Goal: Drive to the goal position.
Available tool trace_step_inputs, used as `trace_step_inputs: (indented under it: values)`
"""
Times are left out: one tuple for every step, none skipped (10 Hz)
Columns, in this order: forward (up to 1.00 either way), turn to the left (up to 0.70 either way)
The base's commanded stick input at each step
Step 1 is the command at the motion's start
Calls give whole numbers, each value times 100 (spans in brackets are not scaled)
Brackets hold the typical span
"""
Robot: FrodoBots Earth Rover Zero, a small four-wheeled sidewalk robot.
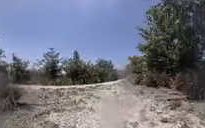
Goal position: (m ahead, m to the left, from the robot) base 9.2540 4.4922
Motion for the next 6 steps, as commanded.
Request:
trace_step_inputs:
  values:
    - [30, 0]
    - [30, 0]
    - [30, 0]
    - [30, 0]
    - [30, 0]
    - [30, 0]
